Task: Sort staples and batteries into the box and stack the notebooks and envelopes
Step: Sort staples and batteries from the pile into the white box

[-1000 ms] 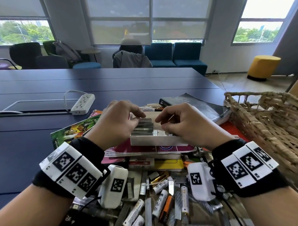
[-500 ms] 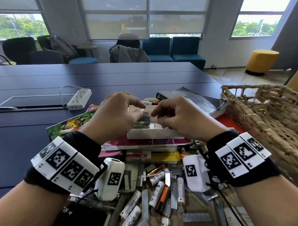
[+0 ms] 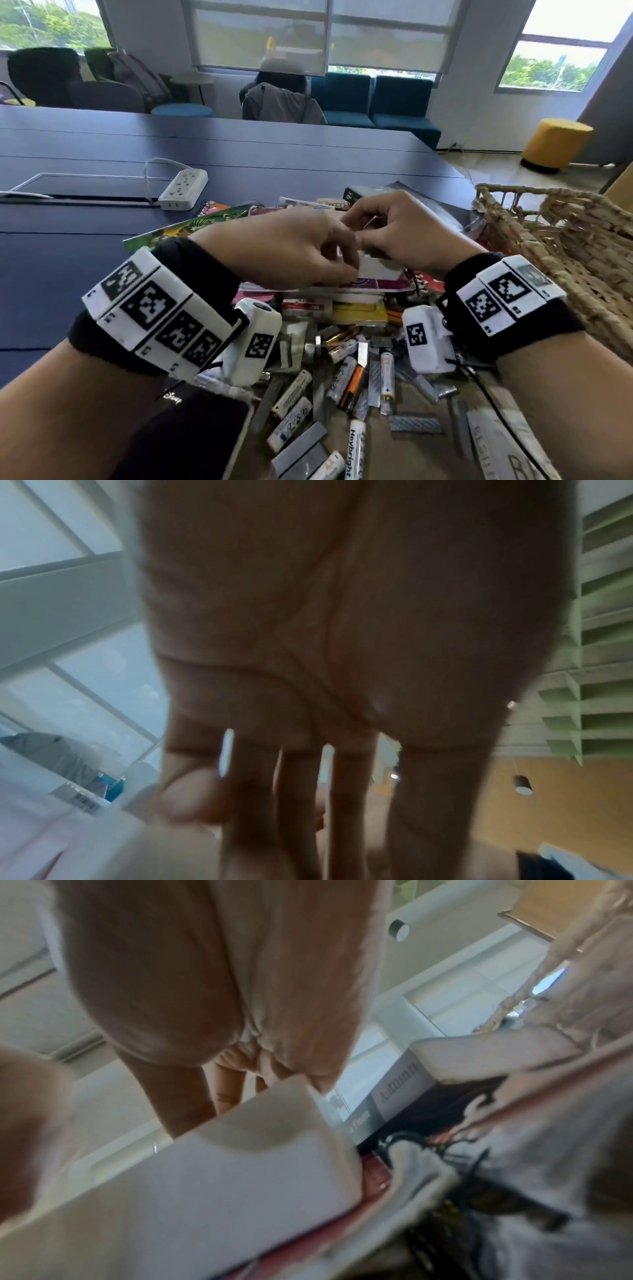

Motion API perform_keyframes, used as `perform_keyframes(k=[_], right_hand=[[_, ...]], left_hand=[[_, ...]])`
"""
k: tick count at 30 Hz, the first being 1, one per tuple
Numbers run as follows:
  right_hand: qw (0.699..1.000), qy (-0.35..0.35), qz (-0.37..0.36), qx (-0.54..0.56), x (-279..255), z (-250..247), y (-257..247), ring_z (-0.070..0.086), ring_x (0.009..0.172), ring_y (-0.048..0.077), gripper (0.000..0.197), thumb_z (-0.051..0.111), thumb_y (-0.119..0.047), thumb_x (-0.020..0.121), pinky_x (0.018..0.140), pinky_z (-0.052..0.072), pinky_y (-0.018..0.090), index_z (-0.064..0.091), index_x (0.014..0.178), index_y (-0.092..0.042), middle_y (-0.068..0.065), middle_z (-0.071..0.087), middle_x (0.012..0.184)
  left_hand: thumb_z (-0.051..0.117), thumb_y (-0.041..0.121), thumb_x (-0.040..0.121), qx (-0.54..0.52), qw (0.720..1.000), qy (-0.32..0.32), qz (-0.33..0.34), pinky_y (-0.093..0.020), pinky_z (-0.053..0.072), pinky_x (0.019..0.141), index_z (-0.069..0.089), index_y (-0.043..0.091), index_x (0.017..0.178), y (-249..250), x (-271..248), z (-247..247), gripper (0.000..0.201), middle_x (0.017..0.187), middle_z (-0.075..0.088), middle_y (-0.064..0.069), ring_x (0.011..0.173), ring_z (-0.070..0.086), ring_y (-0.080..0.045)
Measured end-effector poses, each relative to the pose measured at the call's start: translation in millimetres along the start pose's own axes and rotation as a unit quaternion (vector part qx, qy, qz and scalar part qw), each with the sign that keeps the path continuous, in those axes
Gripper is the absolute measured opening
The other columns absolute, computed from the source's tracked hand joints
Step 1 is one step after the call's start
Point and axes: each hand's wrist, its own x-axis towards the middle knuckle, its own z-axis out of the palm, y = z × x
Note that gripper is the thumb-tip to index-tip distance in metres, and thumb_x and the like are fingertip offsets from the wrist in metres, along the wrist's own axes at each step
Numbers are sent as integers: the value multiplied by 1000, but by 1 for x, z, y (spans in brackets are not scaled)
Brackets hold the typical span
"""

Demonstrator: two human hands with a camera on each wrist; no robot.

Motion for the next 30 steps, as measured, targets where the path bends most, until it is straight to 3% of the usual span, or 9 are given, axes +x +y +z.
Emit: perform_keyframes(k=[2, 5, 8, 11, 15, 17, 20, 26, 30], right_hand=[[1000, 8, 5, 6, 0, -3, -2, 61, 66, 12, 12, 75, -6, 91, 64, 52, 24, 77, 100, -13, 19, 70, 91], [1000, 23, 7, 5, -6, -10, -6, 60, 73, 18, 10, 77, -11, 90, 75, 54, 36, 78, 98, -17, 21, 67, 95], [1000, 4, 12, -24, -16, -19, -16, 59, 72, 17, 4, 78, -16, 89, 74, 53, 34, 78, 92, -19, 15, 69, 88], [993, -89, 28, -79, -26, -22, -25, 57, 65, 12, 2, 78, -20, 89, 65, 49, 29, 78, 88, -20, 3, 66, 73], [961, -231, 60, -142, -37, -12, -32, 60, 63, 10, 3, 79, -20, 87, 63, 50, 29, 76, 89, -21, -8, 65, 68], [950, -244, 57, -189, -42, -2, -29, 62, 71, 2, 11, 80, -18, 81, 69, 52, 24, 77, 90, -24, -17, 68, 80], [934, -242, 62, -257, -48, 13, -24, 65, 91, 5, 18, 82, -28, 74, 84, 58, 33, 76, 90, -33, -13, 70, 103], [918, -229, 61, -319, -53, 23, -25, 58, 76, 3, 19, 83, -22, 78, 59, 40, 13, 76, 94, -29, -12, 64, 88], [909, -236, 65, -338, -50, 23, -25, 57, 77, 5, 16, 79, -17, 83, 60, 41, 10, 77, 97, -25, -17, 56, 83]], left_hand=[[65, 43, 97, 31, 997, -63, -15, -14, 46, 64, 71, 34, 106, 2, 0, 4, 15, 88, 68, 14, 77, 62, 5], [66, 41, 96, 64, 996, -63, 0, -8, 41, 58, 71, 32, 104, 3, 0, 7, 13, 82, 64, 17, 72, 58, 10], [72, 36, 93, 76, 995, -57, 9, -7, 39, 55, 73, 30, 97, 1, 1, 8, 7, 75, 63, 18, 68, 58, 10], [76, 29, 91, 76, 994, -74, 6, -6, 37, 50, 75, 27, 95, 0, 5, 16, 5, 71, 63, 17, 58, 56, 11], [75, 14, 87, 67, 988, -136, -9, -25, 51, 58, 76, 17, 91, -1, 8, 28, 5, 82, 72, 0, 68, 64, -11], [79, 13, 82, 77, 985, -155, -6, -33, 53, 65, 76, 15, 87, 0, 9, 33, 6, 77, 69, 2, 70, 63, -16], [84, 20, 77, 88, 984, -154, -10, -35, 55, 69, 76, 14, 84, 1, 10, 36, 12, 79, 73, 0, 71, 64, -15], [82, 25, 79, 124, 977, -169, -47, -25, 48, 58, 79, 16, 80, 1, 7, 37, 11, 67, 67, 6, 64, 62, -13], [80, 20, 84, 113, 976, -176, -56, -22, 46, 54, 80, 12, 88, -2, 8, 34, 9, 65, 66, 9, 53, 56, -3]])
